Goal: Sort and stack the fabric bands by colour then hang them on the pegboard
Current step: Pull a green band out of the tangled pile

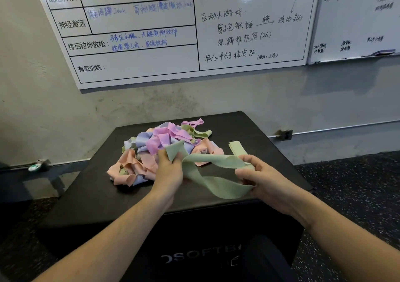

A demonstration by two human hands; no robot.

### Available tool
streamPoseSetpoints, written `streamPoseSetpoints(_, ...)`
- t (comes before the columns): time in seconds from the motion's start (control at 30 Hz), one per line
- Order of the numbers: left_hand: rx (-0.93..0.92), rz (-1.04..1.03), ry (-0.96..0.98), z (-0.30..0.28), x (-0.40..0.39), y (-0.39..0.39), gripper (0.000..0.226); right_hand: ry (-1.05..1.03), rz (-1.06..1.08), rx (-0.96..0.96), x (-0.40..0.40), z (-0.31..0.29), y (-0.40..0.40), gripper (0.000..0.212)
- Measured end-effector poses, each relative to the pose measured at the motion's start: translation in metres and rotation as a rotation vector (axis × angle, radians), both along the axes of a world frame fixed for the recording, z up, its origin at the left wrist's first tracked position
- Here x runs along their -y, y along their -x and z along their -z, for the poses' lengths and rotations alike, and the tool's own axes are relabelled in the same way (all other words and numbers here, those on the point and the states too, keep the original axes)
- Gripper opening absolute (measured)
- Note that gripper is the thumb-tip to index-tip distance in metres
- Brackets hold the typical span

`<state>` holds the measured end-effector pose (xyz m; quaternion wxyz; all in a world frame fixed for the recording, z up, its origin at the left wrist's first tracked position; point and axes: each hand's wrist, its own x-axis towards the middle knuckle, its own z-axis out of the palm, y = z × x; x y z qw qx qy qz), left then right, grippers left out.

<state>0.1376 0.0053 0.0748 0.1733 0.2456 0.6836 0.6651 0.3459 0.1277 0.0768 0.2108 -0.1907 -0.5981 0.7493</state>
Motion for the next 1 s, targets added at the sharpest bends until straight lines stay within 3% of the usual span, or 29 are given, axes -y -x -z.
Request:
streamPoseSetpoints(0.27,0.128,-0.026,-0.053,0.002,-0.003,0.003,0.020,0.008,-0.023,-0.049,-0.009,0.003,-0.012,0.048)
streamPoseSetpoints(0.43,0.062,-0.017,-0.116,-0.002,-0.004,-0.008,0.014,-0.363,0.264,0.226,-0.020,0.019,-0.008,0.057)
streamPoseSetpoints(0.57,0.048,0.008,-0.145,-0.005,-0.005,-0.016,0.008,-0.646,0.431,0.342,-0.025,0.024,-0.004,0.043)
streamPoseSetpoints(0.63,0.041,0.029,-0.144,-0.007,-0.006,-0.017,0.011,-0.575,0.371,0.304,-0.022,0.022,-0.006,0.038)
streamPoseSetpoints(0.73,0.081,0.033,-0.109,-0.006,-0.008,-0.013,0.009,-0.262,0.148,0.110,-0.020,0.025,-0.011,0.020)
streamPoseSetpoints(0.9,0.112,0.010,-0.065,0.004,-0.012,-0.002,0.011,-0.018,-0.138,-0.027,-0.018,0.021,-0.019,0.062)
streamPoseSetpoints(1.0,0.175,-0.029,-0.063,0.008,-0.015,0.004,0.017,0.048,-0.238,-0.114,-0.016,0.012,-0.023,0.062)
